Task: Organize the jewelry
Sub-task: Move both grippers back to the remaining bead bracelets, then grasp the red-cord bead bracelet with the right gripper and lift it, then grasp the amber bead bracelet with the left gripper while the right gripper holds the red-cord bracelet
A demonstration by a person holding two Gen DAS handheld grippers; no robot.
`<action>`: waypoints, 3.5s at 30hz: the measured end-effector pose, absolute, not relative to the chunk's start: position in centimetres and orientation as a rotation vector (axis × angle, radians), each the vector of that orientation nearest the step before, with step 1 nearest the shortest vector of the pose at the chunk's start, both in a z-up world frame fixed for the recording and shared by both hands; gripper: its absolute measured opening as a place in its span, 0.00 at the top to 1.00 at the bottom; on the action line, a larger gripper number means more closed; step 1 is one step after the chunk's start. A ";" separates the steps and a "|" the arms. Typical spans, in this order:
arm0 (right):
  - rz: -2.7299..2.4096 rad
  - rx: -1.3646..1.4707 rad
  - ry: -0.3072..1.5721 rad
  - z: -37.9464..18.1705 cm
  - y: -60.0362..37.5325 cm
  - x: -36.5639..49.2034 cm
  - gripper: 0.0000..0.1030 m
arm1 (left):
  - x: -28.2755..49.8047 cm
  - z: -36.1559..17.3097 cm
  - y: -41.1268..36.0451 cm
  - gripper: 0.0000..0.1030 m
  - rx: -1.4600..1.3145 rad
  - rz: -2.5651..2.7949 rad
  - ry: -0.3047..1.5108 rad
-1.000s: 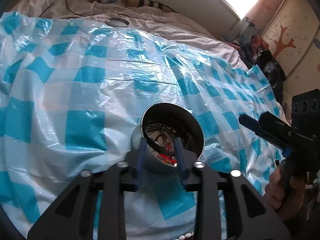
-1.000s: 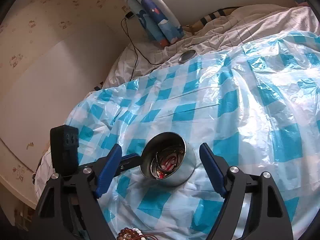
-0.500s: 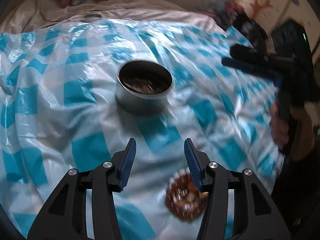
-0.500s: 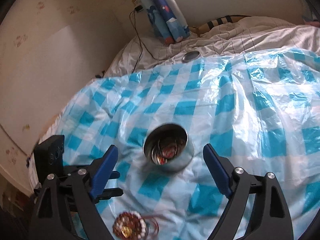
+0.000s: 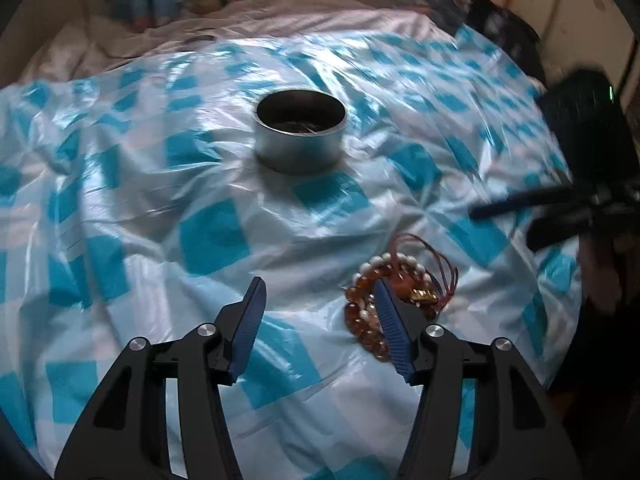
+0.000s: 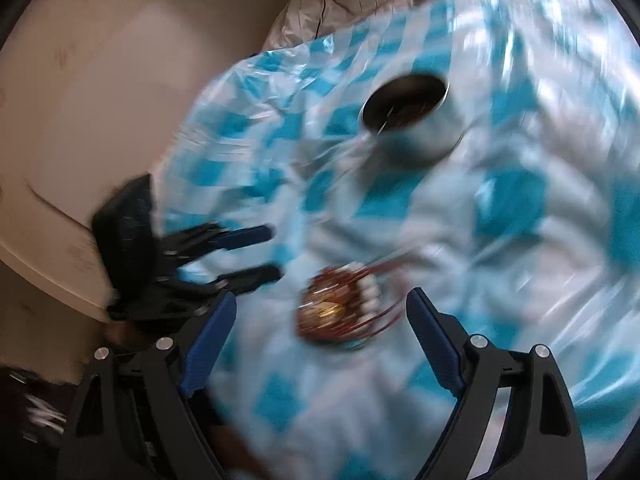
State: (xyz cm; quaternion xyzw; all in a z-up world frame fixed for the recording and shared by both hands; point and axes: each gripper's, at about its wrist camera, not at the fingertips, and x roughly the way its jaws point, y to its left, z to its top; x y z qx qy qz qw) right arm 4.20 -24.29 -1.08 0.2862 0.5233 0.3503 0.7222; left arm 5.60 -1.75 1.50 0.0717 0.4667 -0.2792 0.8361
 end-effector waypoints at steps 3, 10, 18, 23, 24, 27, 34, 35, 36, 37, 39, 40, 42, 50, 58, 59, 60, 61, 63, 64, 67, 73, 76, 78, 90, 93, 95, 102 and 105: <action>0.817 0.733 1.191 -2.0 -24.0 3.7 0.19 | 5.6 2.1 -0.8 0.43 0.106 -0.574 0.977; 0.811 0.875 1.254 -4.7 -23.1 4.5 0.24 | 5.5 2.6 -1.0 0.43 0.105 -0.584 0.963; 0.761 0.820 1.307 -5.8 -22.2 5.0 0.42 | 5.8 2.4 -1.2 0.41 0.113 -0.582 0.966; 0.848 0.704 1.387 -5.0 -21.3 3.4 0.41 | 5.9 2.8 -0.8 0.40 0.101 -0.575 0.956; 0.850 0.701 1.396 -5.2 -21.3 3.1 0.40 | 5.9 2.8 -0.8 0.40 0.098 -0.574 0.954; 0.829 0.758 1.404 -6.1 -21.7 3.3 0.40 | 5.9 2.9 -0.8 0.39 0.097 -0.574 0.952; 0.787 0.785 1.386 -5.6 -23.4 3.9 0.36 | 5.9 3.2 -0.2 0.38 0.082 -0.567 0.946; 0.779 0.791 1.395 -6.2 -23.3 4.0 0.36 | 5.9 3.2 -0.2 0.37 0.080 -0.567 0.945; 0.774 0.810 1.391 -6.5 -23.4 4.1 0.36 | 5.9 3.3 -0.2 0.37 0.081 -0.568 0.944; 0.769 0.829 1.379 -6.6 -23.4 4.4 0.36 | 5.8 3.3 -0.3 0.37 0.084 -0.572 0.945; 0.748 0.846 1.343 -6.6 -23.5 5.0 0.36 | 5.9 3.2 -0.4 0.37 0.093 -0.579 0.950; 0.739 0.846 1.333 -6.6 -23.4 5.2 0.37 | 5.8 3.1 -0.6 0.37 0.099 -0.583 0.954; 0.695 0.818 1.308 -6.7 -23.4 5.6 0.48 | 5.7 2.7 -1.1 0.37 0.114 -0.594 0.966; 0.697 0.894 1.137 -5.2 -26.0 5.6 0.93 | 5.7 1.3 -2.5 0.37 0.150 -0.622 0.992; 0.751 0.912 0.982 -0.8 -28.3 5.9 0.93 | 6.4 -0.6 -3.4 0.37 0.131 -0.643 1.032; 0.746 0.884 1.020 -1.1 -28.1 6.0 0.92 | 6.5 -0.7 -3.4 0.37 0.134 -0.638 1.034; 0.729 0.857 1.079 -1.8 -27.6 6.0 0.74 | 6.5 -0.7 -3.4 0.37 0.130 -0.639 1.034; 0.714 0.844 1.133 -2.5 -27.2 6.0 0.57 | 6.6 -0.6 -3.3 0.37 0.126 -0.637 1.030; 0.689 0.830 1.267 -4.9 -26.0 5.7 0.34 | 6.7 -0.3 -3.0 0.37 0.116 -0.624 1.023; 0.694 0.836 1.298 -5.6 -25.7 5.5 0.33 | 6.7 -0.3 -2.8 0.37 0.112 -0.622 1.023; 0.722 0.867 1.323 -6.3 -24.8 5.4 0.33 | 6.7 -0.3 -2.6 0.37 0.113 -0.615 1.026; 0.719 0.954 1.287 -7.0 -24.3 6.4 0.34 | 6.7 -0.2 -2.7 0.37 0.113 -0.624 1.024; 0.683 0.933 1.275 -7.1 -23.8 7.0 0.46 | 6.7 -0.1 -2.6 0.36 0.113 -0.626 1.023; 0.653 0.922 1.268 -7.7 -24.1 7.0 0.66 | 6.7 -0.2 -2.6 0.36 0.112 -0.622 1.026; 0.812 1.024 1.031 -5.5 -25.7 6.4 0.97 | 6.5 -0.9 -3.1 0.36 0.133 -0.653 1.048; 0.871 1.072 0.921 -3.6 -26.3 6.3 0.97 | 6.5 -1.2 -3.2 0.36 0.115 -0.682 1.064; 0.903 1.096 0.850 -2.1 -27.0 6.2 0.97 | 6.3 -1.5 -3.5 0.36 0.117 -0.700 1.072; 0.976 1.109 0.728 1.3 -28.6 5.7 0.97 | 5.9 -2.7 -4.9 0.36 0.142 -0.731 1.087; 0.984 1.117 0.725 1.4 -29.2 5.5 0.97 | 6.1 -3.0 -5.0 0.36 0.122 -0.734 1.090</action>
